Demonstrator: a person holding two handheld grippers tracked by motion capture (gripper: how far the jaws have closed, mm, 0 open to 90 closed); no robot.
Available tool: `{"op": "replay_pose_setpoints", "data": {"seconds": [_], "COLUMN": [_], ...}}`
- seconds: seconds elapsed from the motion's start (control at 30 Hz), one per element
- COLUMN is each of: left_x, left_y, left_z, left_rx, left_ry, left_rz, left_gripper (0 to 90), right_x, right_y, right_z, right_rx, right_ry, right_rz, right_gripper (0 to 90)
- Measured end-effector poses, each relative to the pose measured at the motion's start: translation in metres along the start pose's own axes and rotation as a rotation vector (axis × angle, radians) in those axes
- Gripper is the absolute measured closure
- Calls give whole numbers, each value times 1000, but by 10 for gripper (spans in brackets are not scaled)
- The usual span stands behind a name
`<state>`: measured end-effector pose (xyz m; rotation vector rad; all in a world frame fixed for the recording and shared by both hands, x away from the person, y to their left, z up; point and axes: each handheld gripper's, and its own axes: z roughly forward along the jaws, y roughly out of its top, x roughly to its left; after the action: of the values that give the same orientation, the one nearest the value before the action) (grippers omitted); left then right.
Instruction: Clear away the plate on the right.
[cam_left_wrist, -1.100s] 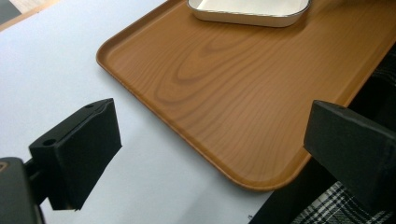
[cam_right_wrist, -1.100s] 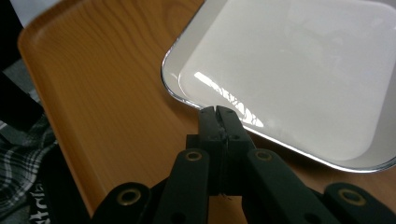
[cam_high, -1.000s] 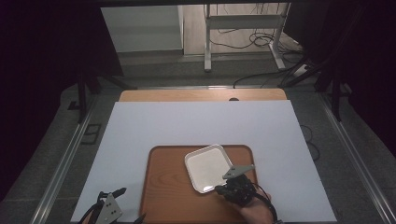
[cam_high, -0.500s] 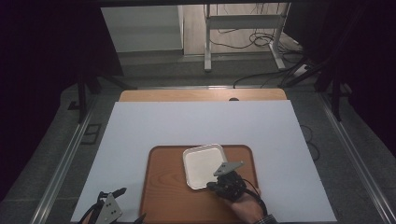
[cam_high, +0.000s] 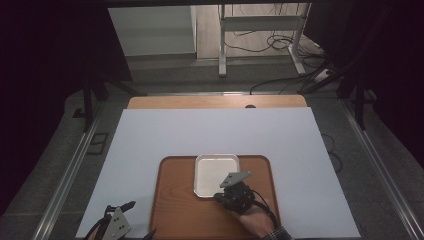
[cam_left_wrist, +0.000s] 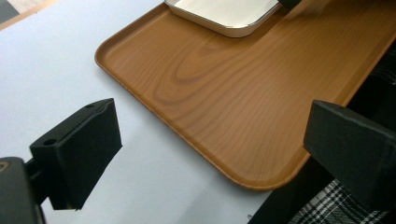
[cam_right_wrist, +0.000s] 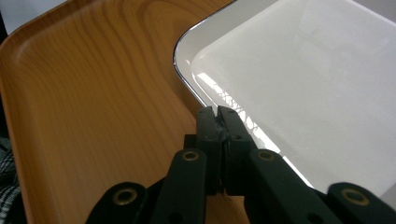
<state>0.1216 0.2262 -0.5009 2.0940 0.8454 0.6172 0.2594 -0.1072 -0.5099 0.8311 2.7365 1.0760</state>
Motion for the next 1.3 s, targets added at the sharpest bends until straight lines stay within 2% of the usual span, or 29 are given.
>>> {"op": "replay_pose_setpoints", "data": {"seconds": [0.27, 0.8, 1.3], "left_x": [1, 2, 2], "left_y": [0, -1, -1], "left_z": [-1, -1, -1], "left_rx": [-3, -7, -9], "left_ry": [-2, -6, -6], "left_rz": [-1, -8, -9], "left_gripper": [41, 42, 42], "right_x": [-1, -9, -16], "right_y": [1, -1, -3], "right_z": [-7, -24, -38], "right_rx": [-26, -62, -86], "right_ry": [7, -37, -56], "right_rz": [12, 35, 61], "right_gripper": [801, 605, 499]}}
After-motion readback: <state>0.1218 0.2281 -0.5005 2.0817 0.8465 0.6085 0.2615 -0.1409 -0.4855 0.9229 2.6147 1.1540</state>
